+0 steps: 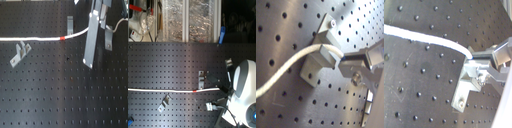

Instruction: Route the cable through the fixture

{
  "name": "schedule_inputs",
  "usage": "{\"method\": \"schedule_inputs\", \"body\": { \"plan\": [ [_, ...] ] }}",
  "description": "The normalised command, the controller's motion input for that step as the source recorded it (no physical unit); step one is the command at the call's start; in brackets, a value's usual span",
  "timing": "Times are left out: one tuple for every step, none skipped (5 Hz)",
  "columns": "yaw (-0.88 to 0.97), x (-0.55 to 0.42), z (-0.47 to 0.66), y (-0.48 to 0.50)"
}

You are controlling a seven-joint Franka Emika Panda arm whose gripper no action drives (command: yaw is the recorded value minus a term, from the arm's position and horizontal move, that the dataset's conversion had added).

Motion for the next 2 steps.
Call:
{"method": "schedule_inputs", "body": {
  "plan": [
    [-0.33, -0.375, 0.17, -0.122],
    [-0.22, -0.216, 0.14, -0.123]
  ]
}}
